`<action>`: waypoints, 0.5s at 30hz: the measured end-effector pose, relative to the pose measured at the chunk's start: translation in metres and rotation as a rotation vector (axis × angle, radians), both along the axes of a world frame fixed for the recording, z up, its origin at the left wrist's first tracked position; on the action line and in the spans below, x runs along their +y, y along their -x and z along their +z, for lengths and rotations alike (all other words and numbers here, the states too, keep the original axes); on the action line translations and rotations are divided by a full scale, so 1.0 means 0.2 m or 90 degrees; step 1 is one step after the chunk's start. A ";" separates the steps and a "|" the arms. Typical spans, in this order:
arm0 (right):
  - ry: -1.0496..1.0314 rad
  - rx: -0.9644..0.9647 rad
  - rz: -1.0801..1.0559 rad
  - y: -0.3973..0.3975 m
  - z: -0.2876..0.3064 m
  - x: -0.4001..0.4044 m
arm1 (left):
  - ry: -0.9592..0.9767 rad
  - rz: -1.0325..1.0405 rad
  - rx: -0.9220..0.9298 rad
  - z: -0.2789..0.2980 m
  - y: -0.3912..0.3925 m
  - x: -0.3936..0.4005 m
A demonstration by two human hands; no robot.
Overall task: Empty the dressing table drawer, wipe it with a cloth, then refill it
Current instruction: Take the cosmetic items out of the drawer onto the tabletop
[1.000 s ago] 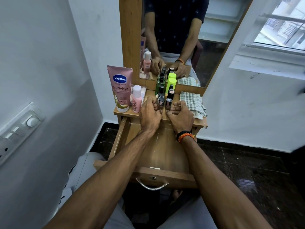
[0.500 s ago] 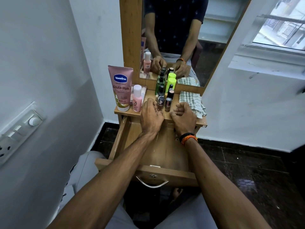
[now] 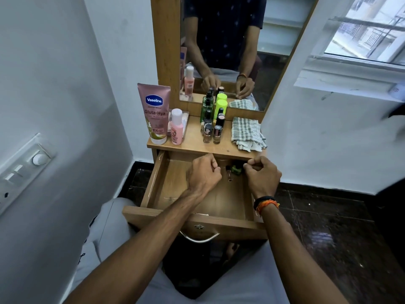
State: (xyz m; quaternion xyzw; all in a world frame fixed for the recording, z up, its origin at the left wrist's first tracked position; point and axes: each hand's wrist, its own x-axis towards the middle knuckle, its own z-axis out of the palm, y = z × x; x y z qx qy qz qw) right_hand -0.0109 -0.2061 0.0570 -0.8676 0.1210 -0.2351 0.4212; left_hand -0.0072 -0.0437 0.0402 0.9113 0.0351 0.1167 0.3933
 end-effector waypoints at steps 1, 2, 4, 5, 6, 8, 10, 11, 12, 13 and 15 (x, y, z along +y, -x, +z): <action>0.013 0.026 0.007 0.01 -0.02 0.00 | 0.001 -0.006 0.030 -0.01 0.00 0.00; 0.031 0.055 0.020 0.01 -0.03 0.01 | 0.002 -0.011 0.065 -0.02 0.00 -0.01; 0.082 0.127 0.062 0.02 -0.05 0.02 | 0.003 -0.029 0.139 -0.02 -0.02 -0.01; 0.105 0.169 0.087 0.03 -0.05 0.03 | 0.007 -0.045 0.169 -0.03 -0.04 -0.02; 0.122 0.212 0.109 0.03 -0.06 0.04 | 0.011 -0.064 0.192 -0.03 -0.06 -0.02; 0.145 0.277 0.135 0.04 -0.06 0.06 | 0.015 -0.114 0.223 -0.04 -0.09 -0.02; 0.166 0.302 0.134 0.02 -0.06 0.08 | 0.011 -0.175 0.234 -0.04 -0.12 -0.02; 0.179 0.308 0.130 0.01 -0.06 0.09 | 0.010 -0.201 0.236 -0.04 -0.13 -0.03; 0.192 0.312 0.126 -0.01 -0.06 0.09 | 0.009 -0.220 0.237 -0.04 -0.14 -0.03; 0.208 0.317 0.124 -0.02 -0.05 0.10 | 0.009 -0.230 0.237 -0.03 -0.16 -0.03; 0.236 0.326 0.122 -0.06 -0.05 0.12 | 0.011 -0.235 0.243 -0.04 -0.19 -0.04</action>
